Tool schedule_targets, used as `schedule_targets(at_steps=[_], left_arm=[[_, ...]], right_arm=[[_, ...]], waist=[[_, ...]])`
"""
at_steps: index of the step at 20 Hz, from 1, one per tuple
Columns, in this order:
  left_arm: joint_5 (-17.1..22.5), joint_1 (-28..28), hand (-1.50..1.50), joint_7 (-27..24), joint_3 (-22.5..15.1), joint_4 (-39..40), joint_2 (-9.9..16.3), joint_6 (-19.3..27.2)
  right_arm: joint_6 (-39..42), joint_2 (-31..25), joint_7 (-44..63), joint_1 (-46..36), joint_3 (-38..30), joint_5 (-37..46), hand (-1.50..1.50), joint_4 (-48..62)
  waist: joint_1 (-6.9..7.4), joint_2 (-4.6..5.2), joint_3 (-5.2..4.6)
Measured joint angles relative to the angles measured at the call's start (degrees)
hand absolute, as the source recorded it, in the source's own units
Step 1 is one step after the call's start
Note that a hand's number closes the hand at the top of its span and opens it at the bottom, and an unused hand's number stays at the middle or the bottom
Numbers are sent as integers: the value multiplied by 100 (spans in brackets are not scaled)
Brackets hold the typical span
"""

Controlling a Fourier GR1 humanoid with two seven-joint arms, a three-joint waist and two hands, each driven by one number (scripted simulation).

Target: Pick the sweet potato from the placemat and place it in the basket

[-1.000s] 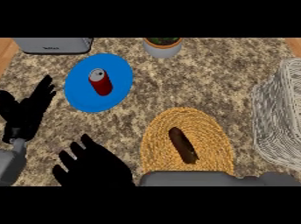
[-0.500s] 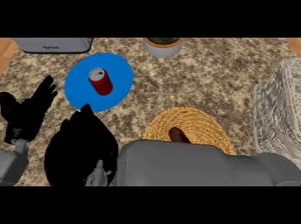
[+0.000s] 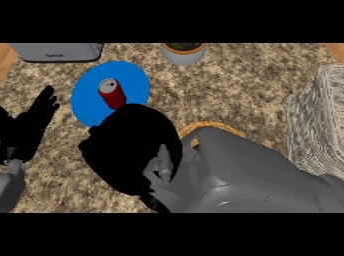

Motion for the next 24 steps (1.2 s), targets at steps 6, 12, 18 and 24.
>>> schedule_targets(at_steps=[6,12,18,24], left_arm=[[-113,-51,0,29,133,72,-85,-123],[-273,-64,0,150,185,-91,-217,-136],[-366,-113,0,177,270,-78,-307,-210],[-452,-57,0,194,396,-106,-368,-309]], right_arm=[[142,-460,-52,903,-192,19,-150,-947],[210,-865,-868,1901,-29,1138,-150,-1436],[-713,-1141,-2381,2511,305,2460,-150,-1043],[-1791,-942,-3413,2997,634,3374,-150,-106]], waist=[[23,22,3],[92,54,8],[138,77,10],[137,67,6]])
